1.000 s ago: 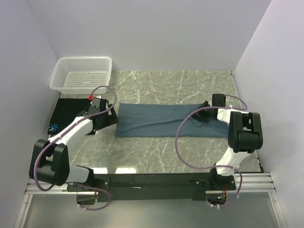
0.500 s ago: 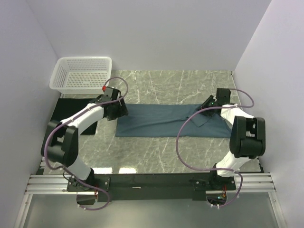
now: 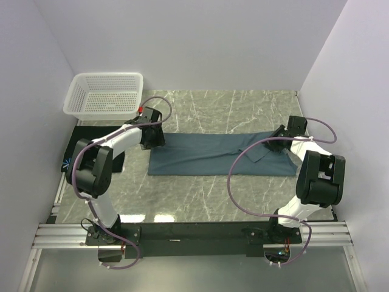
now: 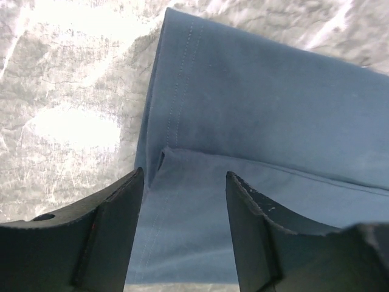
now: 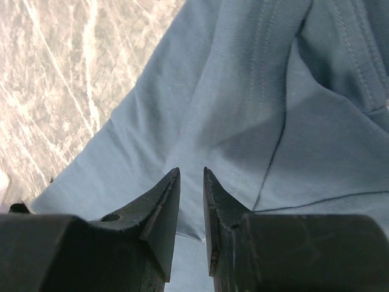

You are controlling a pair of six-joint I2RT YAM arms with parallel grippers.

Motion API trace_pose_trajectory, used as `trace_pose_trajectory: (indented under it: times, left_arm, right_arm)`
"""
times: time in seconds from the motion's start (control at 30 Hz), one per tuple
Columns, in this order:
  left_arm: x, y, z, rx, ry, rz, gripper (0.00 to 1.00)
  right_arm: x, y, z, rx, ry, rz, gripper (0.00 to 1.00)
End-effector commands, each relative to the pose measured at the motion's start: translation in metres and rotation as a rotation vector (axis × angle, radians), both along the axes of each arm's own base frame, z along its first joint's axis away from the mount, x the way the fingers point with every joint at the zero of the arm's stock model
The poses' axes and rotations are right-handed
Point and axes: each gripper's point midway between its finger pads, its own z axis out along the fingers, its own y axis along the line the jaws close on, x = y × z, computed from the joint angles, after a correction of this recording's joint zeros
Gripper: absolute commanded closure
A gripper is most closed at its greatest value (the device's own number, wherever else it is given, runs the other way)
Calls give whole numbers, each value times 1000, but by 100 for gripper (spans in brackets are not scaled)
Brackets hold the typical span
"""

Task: Fold and stack the t-shirts
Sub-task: Fold the tshirt

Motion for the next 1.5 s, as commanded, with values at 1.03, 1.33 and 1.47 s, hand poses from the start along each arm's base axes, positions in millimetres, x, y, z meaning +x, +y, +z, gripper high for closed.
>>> trace_pose_trajectory:
  times: [1.03,1.33,1.47]
  left_arm:
    - [12,40,-15,251,16,158,94]
    - [11,35,-14,208,39,163,59]
    - [19,30,26,168,-44,162,40]
  right_arm:
    - [-22,-34,-42,-49,112,-132,71]
    - [-18,-34,-28,-28,80,-134,71]
    - [-15,-36,0,-41,20,-154,69]
